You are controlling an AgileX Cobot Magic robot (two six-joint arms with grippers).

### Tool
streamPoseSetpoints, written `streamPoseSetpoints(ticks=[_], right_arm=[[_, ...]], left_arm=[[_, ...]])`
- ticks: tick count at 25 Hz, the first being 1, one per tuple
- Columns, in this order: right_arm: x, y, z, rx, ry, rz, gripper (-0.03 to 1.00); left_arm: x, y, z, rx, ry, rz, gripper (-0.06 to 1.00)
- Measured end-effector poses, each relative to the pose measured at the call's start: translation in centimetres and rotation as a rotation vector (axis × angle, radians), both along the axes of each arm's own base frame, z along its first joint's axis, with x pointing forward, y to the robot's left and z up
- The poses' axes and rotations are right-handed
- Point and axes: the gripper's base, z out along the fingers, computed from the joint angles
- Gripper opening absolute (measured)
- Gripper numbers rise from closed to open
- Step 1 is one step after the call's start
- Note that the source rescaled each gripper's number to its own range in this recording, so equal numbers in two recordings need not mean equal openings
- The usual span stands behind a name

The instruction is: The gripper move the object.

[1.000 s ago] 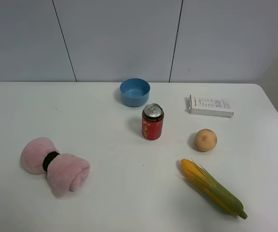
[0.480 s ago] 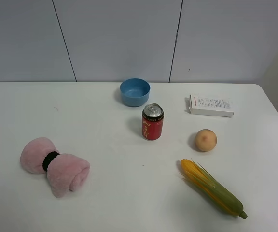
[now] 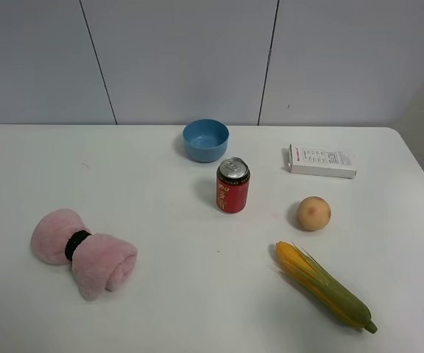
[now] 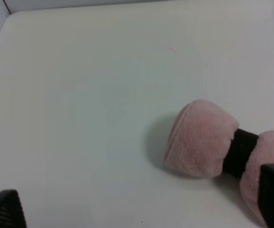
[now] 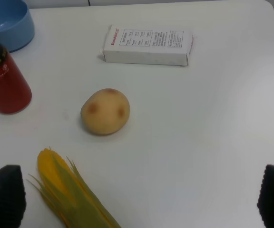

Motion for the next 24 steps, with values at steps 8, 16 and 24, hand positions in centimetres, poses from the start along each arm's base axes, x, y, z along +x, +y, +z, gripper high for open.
streamPoseSetpoints(ticks=[8, 16, 24], right_arm=[[0.00, 0.00, 0.00, 0.000, 0.000, 0.000, 1.00], [0.00, 0.00, 0.00, 0.000, 0.000, 0.000, 1.00], [0.00, 0.00, 0.00, 0.000, 0.000, 0.000, 1.00]], left_arm=[[0.00, 0.00, 0.00, 0.000, 0.000, 0.000, 1.00], [0.00, 0.00, 0.00, 0.000, 0.000, 0.000, 1.00], [0.00, 0.00, 0.00, 0.000, 0.000, 0.000, 1.00]])
